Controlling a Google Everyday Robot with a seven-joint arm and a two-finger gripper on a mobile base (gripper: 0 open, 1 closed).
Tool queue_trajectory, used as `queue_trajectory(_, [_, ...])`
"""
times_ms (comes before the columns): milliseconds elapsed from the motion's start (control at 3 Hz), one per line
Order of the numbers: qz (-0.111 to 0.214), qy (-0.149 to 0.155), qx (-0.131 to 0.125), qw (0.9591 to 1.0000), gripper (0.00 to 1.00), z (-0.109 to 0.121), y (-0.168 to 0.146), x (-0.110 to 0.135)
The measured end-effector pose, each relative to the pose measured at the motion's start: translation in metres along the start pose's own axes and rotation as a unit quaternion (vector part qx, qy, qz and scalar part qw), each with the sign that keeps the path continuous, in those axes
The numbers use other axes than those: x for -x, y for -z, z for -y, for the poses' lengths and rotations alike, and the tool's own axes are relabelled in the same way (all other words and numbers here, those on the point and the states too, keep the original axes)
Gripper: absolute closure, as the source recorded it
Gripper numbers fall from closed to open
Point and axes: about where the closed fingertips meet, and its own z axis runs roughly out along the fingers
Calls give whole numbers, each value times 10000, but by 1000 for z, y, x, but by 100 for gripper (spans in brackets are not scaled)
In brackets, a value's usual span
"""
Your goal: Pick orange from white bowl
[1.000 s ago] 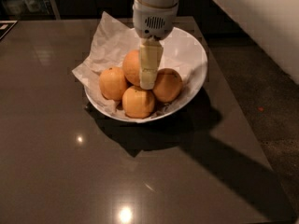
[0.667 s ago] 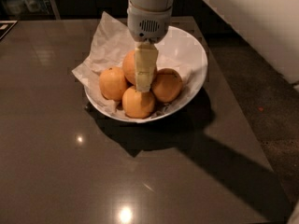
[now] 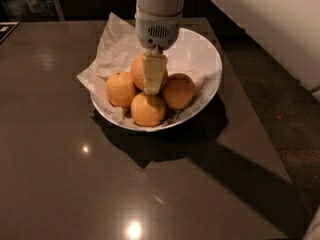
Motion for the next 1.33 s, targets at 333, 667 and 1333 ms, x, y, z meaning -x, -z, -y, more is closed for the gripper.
queue_trajectory(333, [0,0,0,10000,83,0,0,0])
queue_trajectory(667, [272,114,-301,9991,100,-6,13,0])
queue_trajectory(1333, [789,388,-1154,9894,100,-46,49,-20])
